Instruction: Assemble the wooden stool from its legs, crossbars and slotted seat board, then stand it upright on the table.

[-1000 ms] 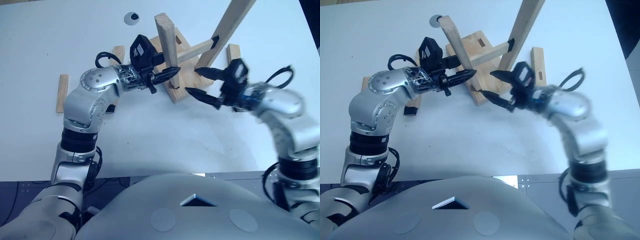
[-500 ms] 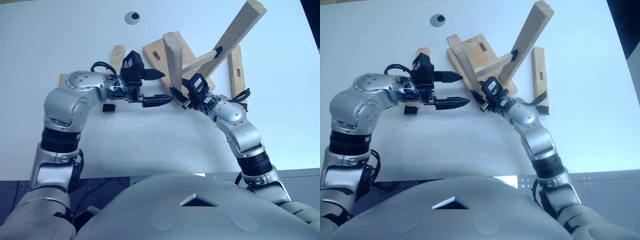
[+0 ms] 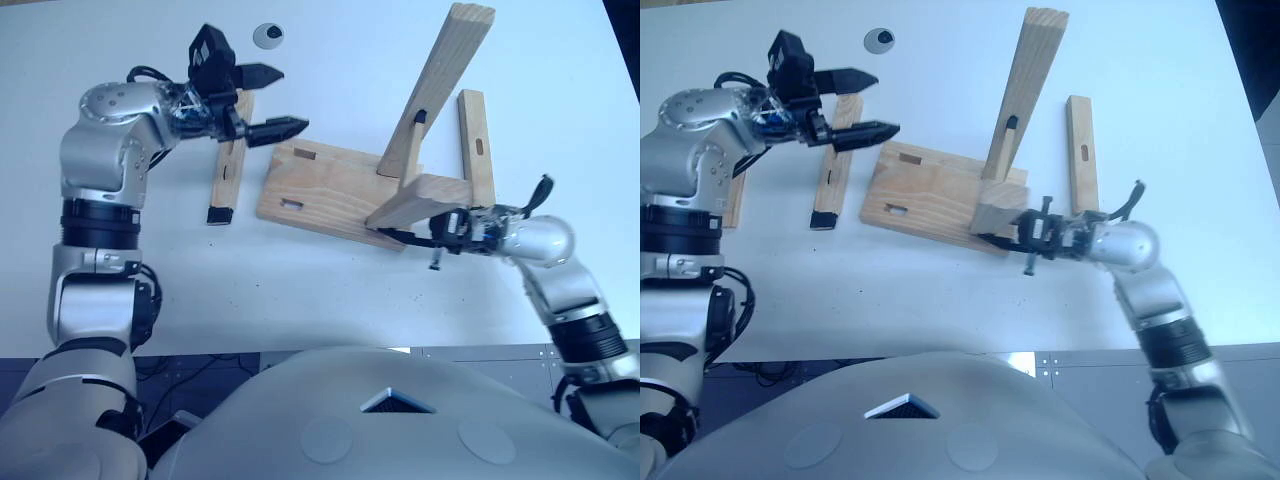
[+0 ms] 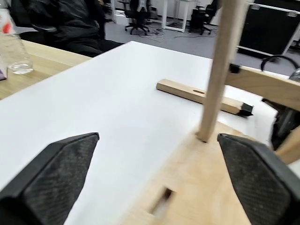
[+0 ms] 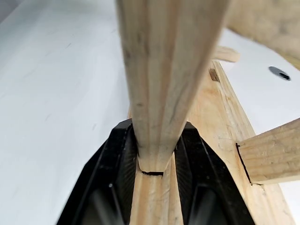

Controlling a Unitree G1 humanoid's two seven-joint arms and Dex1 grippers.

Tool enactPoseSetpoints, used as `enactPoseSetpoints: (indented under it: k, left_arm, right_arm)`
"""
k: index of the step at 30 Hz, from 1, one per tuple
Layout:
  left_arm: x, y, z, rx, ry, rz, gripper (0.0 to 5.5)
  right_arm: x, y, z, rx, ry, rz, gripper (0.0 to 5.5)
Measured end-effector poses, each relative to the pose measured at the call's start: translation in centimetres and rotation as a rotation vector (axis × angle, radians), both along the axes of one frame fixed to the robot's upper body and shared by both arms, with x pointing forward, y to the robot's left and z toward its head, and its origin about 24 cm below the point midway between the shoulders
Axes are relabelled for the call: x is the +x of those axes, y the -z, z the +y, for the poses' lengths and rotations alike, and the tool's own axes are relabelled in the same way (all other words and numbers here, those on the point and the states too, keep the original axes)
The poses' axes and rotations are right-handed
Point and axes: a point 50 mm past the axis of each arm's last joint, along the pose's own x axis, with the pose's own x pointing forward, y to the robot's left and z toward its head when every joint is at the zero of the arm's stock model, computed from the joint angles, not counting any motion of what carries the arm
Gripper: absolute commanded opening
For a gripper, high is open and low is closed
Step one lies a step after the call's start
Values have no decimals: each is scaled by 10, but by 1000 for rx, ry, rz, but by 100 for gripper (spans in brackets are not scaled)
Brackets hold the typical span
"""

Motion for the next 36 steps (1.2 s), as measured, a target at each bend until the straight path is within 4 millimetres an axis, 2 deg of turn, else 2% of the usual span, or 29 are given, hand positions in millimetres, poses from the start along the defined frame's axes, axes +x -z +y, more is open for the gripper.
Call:
enactPoseSetpoints:
  k: [4, 5, 8, 10, 13, 17, 20, 26, 29, 31, 33, 36]
  left_arm:
    - [32, 23, -14, 120, -172, -58, 465]
    - [37, 28, -17, 158, -206, -86, 465]
    - [47, 51, -32, 303, -262, -155, 465]
    - [44, 65, -39, 403, -234, -187, 465]
    - [44, 69, -37, 472, -217, -252, 465]
    - [43, 74, -35, 483, -231, -263, 465]
    - [42, 75, -33, 482, -248, -258, 465]
    - [41, 77, -32, 486, -235, -247, 465]
    - [40, 77, -30, 464, -232, -225, 465]
    - [39, 78, -28, 440, -227, -201, 465]
    - [37, 79, -26, 439, -190, -180, 465]
    - [30, 78, -19, 430, -100, -214, 465]
  right_arm:
    - [20, -3, -9, -38, -92, -8, 101]
    - [28, -5, -10, -46, -93, -6, 140]
    - [56, -10, -14, -86, -17, 31, 187]
    - [59, -11, -11, -83, -26, 37, 222]
    - [56, -11, -16, -95, -33, 76, 255]
    - [43, -18, -35, -132, -43, 139, 255]
    - [29, -21, -41, -130, -58, 206, 255]
    - [-3, -7, -43, -189, -79, 369, 255]
    - [-10, 10, -35, -254, -77, 384, 255]
    - [-9, 18, -21, -236, -68, 354, 255]
    - [-8, 16, -10, -251, -56, 322, 255]
    - [4, 0, 16, -290, -6, 270, 255]
